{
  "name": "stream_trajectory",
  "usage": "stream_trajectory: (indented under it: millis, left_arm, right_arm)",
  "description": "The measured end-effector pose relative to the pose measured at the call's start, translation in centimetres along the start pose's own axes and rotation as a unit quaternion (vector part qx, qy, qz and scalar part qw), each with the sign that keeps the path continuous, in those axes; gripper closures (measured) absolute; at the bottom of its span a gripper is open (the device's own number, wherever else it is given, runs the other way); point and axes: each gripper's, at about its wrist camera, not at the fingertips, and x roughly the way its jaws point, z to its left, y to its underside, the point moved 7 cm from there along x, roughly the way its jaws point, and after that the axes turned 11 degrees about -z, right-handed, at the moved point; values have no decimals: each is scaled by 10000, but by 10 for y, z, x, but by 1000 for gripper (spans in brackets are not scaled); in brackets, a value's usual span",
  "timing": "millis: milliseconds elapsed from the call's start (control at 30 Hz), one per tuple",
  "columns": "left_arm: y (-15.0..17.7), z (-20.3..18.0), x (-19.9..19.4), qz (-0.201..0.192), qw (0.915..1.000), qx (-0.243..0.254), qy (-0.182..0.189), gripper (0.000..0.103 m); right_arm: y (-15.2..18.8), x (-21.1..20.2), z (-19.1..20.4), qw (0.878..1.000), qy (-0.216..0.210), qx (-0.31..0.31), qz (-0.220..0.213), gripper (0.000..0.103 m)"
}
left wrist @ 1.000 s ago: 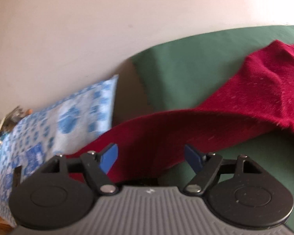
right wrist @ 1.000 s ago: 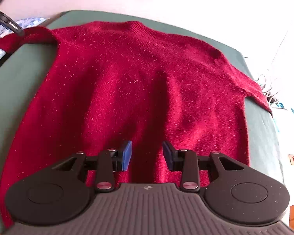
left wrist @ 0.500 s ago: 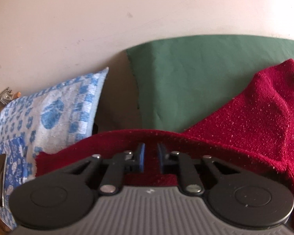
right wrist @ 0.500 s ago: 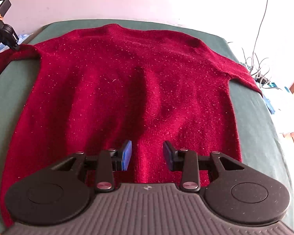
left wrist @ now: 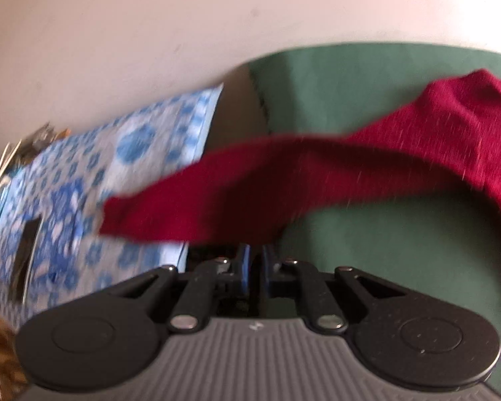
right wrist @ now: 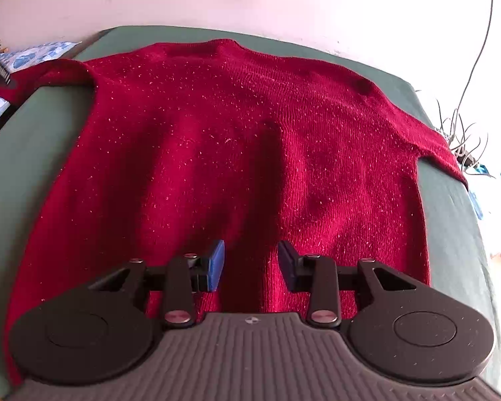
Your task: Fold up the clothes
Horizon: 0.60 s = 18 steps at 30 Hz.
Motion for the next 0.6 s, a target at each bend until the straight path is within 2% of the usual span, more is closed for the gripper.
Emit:
stream_trajectory:
  millis: [133, 200, 267, 333, 367, 433, 500, 533, 567, 600]
  left_arm:
    - [22, -3, -18, 137, 9998, -61, -114, 94]
    - [24, -16, -35, -5, 10000, -31, -71, 87]
    - [25, -37, -52, -137, 9999, -29, 38, 71]
    - [23, -61, -64, -235, 9995, -35, 229, 64]
    - [23, -75, -68, -284, 9991, 16, 299, 53]
    - [21, -102, -78, -383, 9982, 136, 430, 46]
    - [20, -127, -85, -436, 9970, 246, 588, 47]
    - [20, -136, -89, -466, 9962, 275, 677, 55]
    - [22, -145, -92, -457, 9959, 288, 722, 78]
    - [28, -150, -95, -352, 9963, 278, 736, 90]
  right_arm:
    - [-5, -7, -8, 9998, 65, 134, -115, 65]
    - [-7, -11, -12, 9996, 98, 201, -172, 65]
    - [-10, -14, -16, 9993, 130, 268, -230, 64]
    - [-12, -18, -20, 9989, 163, 335, -287, 64]
    - [-13, -19, -22, 9987, 179, 369, -316, 64]
    - [-15, -23, -26, 9981, 211, 435, -373, 64]
    - [-18, -25, -34, 9972, 246, 574, -402, 64]
    - [-18, -25, -42, 9965, 248, 696, -385, 64]
    - [-17, -26, -47, 9962, 212, 777, -344, 64]
    - [-15, -26, -53, 9958, 167, 847, -298, 64]
